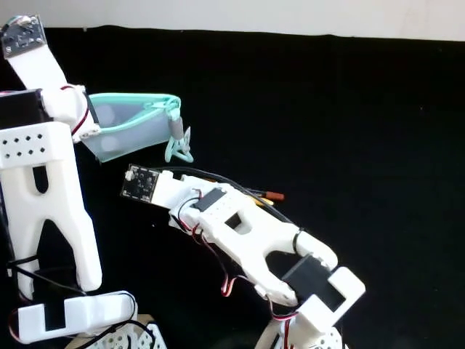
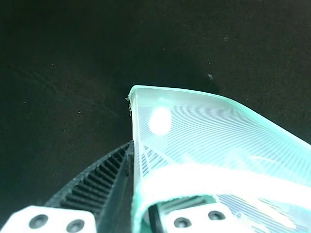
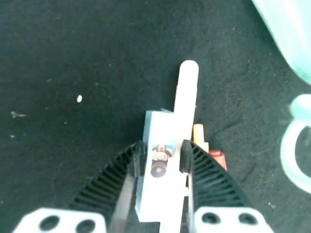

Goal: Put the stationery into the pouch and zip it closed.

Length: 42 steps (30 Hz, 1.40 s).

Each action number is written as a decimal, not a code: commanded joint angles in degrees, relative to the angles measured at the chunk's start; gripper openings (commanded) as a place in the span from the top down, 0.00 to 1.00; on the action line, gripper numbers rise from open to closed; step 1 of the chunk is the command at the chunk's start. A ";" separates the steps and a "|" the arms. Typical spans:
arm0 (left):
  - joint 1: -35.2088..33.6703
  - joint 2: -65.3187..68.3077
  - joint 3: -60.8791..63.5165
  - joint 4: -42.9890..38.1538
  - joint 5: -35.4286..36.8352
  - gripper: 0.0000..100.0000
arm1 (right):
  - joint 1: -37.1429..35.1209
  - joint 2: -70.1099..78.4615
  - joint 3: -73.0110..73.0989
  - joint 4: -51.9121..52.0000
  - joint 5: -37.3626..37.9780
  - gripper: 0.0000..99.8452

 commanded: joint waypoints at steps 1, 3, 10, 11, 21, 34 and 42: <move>0.92 1.10 -0.92 -1.23 0.35 0.99 | -0.75 1.19 -1.89 -1.36 -0.97 0.87; 0.92 1.10 -0.92 -1.23 0.35 0.99 | -0.66 1.10 -2.07 -1.36 -0.97 0.90; 0.92 1.10 -0.92 -1.23 0.35 0.99 | -0.48 0.22 -2.24 -1.27 -5.27 0.99; 0.92 1.10 -0.92 -1.14 0.35 0.99 | -0.48 -0.57 -2.24 -1.19 -5.36 0.99; 0.92 1.10 -0.92 -0.88 0.26 0.99 | 0.40 -9.36 -2.33 3.30 -9.49 0.99; 0.92 1.10 -0.84 -1.05 0.26 0.99 | 3.74 -24.31 -1.98 6.37 -20.92 0.99; 0.92 1.54 -0.57 -0.97 0.26 0.99 | 3.82 -32.04 -2.59 6.37 -28.13 0.99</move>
